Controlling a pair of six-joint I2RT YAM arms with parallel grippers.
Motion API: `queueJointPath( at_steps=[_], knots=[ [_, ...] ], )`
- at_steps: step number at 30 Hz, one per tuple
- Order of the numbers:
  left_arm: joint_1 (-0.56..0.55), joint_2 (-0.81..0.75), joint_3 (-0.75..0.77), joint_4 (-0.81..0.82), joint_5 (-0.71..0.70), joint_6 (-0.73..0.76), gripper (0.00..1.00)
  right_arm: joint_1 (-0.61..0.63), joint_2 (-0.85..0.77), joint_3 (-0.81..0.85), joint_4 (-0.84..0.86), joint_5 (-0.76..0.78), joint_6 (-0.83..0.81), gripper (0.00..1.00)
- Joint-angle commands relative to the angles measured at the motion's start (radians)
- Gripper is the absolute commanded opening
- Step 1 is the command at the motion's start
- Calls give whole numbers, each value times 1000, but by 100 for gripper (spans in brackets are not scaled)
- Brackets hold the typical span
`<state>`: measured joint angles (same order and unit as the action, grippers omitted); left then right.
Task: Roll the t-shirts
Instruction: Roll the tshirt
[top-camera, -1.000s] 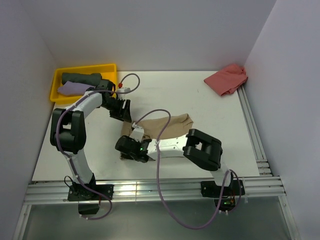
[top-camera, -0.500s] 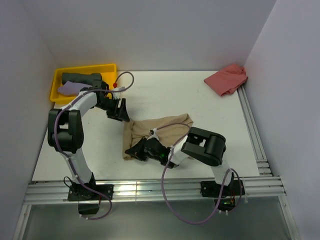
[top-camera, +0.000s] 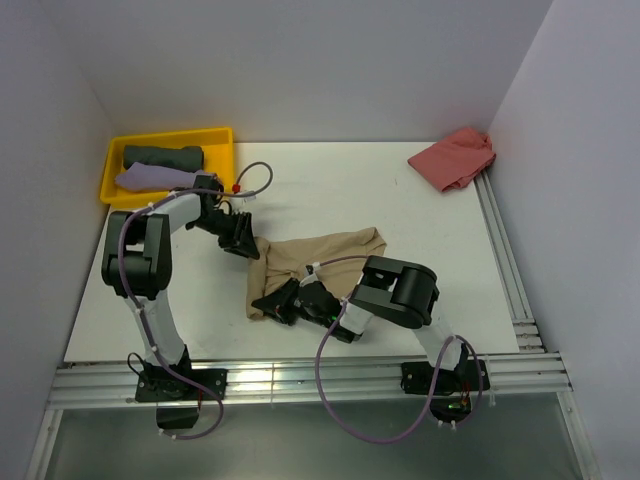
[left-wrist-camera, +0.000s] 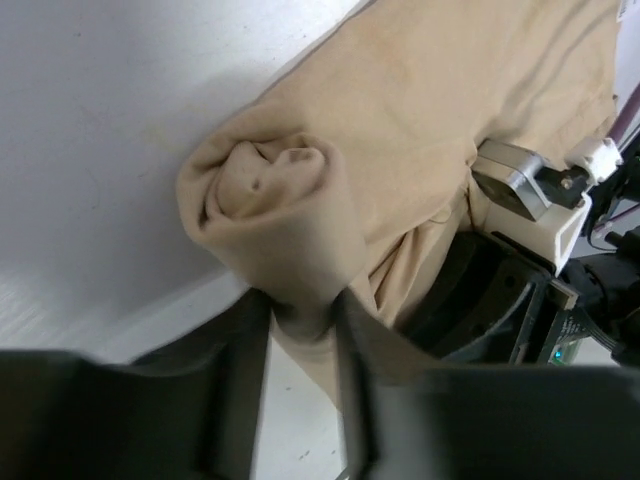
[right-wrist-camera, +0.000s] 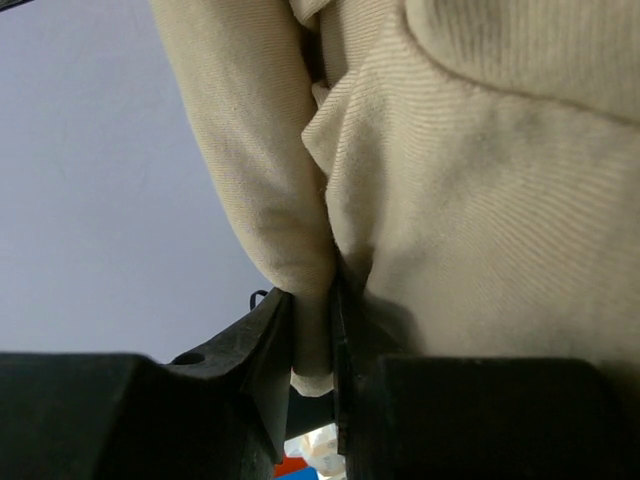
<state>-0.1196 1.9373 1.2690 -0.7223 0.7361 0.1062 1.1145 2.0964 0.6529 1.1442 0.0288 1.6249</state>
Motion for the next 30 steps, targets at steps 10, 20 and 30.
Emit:
queueJointPath(
  at_steps=[10,20,30],
  knots=[
    [-71,-26,3,53,-148,-45,7,42,-220,235,-999,236,-180,55],
    [-98,-47,-5,75,-228,-51,5,128,-231,580,-1560,496,-227,57],
    [-114,-49,1,72,-245,-53,5,145,-81,938,-1802,605,-355,56]
  ],
)
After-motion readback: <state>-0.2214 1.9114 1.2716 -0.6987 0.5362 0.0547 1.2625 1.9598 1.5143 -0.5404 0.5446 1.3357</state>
